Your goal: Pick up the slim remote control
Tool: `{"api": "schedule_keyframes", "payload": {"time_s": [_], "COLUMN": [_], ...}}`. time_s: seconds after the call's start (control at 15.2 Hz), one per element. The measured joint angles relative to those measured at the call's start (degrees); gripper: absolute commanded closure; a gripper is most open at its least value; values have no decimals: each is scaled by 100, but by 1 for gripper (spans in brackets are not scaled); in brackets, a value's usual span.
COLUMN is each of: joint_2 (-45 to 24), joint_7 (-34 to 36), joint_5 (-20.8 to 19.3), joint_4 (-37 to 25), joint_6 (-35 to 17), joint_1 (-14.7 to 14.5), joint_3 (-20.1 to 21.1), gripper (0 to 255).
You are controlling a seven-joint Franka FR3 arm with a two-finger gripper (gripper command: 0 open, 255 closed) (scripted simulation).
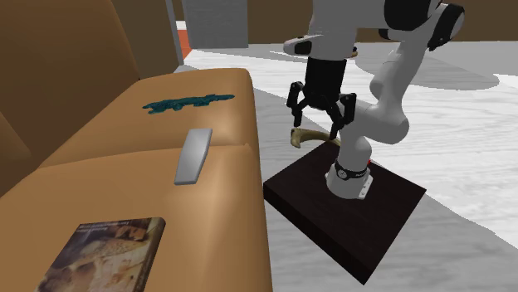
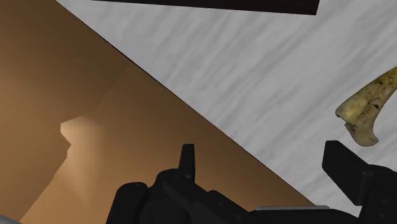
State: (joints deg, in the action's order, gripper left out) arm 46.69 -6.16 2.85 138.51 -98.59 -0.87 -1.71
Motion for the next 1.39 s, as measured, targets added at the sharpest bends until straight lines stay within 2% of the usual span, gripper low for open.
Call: {"api": "schedule_keyframes", "payload": {"time_s": [0.2,0.73,1.06,1.39], "joint_2": [-169,-1707,-2912,-4167], "joint_7": [-360,-2584,-4019,-5446], "joint_5": [-126,-589,-566,-329], "joint_4": [-108,-1275,-2342,-3535], "joint_6": [-7,-89,-50,101], "joint_1": [-17,-300,-507,-585], "joint_3": [-210,-1269,-1813,-2187], "gripper": [0,0,0,0]}}
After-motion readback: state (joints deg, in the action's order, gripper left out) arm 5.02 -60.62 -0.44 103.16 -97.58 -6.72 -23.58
